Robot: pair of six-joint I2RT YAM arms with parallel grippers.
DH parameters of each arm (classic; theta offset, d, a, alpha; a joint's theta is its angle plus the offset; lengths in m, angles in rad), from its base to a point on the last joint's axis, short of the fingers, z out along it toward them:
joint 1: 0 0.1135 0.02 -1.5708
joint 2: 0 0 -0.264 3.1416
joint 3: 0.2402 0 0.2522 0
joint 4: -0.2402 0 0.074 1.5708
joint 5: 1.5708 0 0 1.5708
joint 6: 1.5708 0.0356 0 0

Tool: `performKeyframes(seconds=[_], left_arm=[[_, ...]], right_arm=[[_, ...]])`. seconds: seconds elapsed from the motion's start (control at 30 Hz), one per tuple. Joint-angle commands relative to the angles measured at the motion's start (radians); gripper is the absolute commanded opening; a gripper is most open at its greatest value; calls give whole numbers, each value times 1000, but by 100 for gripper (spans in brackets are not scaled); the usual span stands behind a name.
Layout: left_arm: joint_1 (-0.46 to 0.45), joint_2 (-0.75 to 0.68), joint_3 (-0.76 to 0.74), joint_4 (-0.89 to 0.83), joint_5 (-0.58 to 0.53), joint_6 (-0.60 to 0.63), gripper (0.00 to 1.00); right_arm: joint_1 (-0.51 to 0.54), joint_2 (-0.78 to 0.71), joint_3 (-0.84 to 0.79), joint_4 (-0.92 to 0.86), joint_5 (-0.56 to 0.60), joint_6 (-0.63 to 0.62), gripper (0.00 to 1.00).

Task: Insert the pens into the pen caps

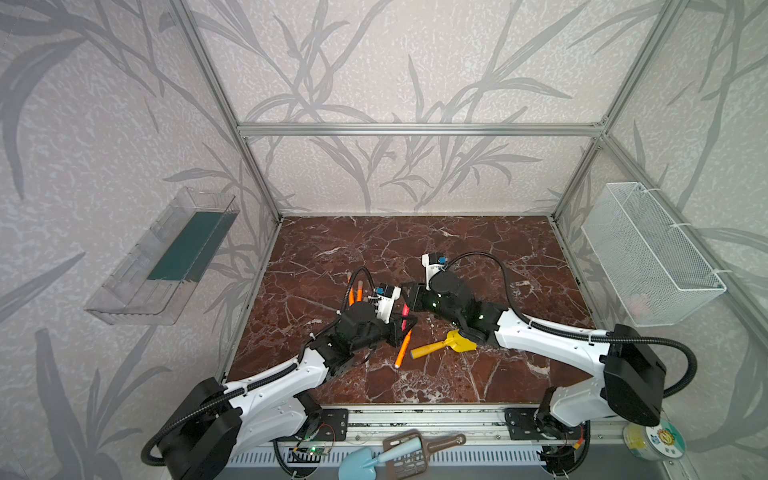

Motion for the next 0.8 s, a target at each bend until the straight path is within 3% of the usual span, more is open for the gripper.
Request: performKeyframes(seconds=[0.0,0.27,0.57,0.77], left_arm=[[-3,-13,36,5,-17,11,0],[4,0,46,27,-24,13,0],[28,90,96,121,52,3,0],[58,81,120,123,10,9,0]], right_arm=[[0,2,23,-6,-14,-4,26],[0,-12,-50,76,-45,-5,12],[0,-53,-153,210,-101,-15,7],[0,-82,-223,285,-129,29,4]])
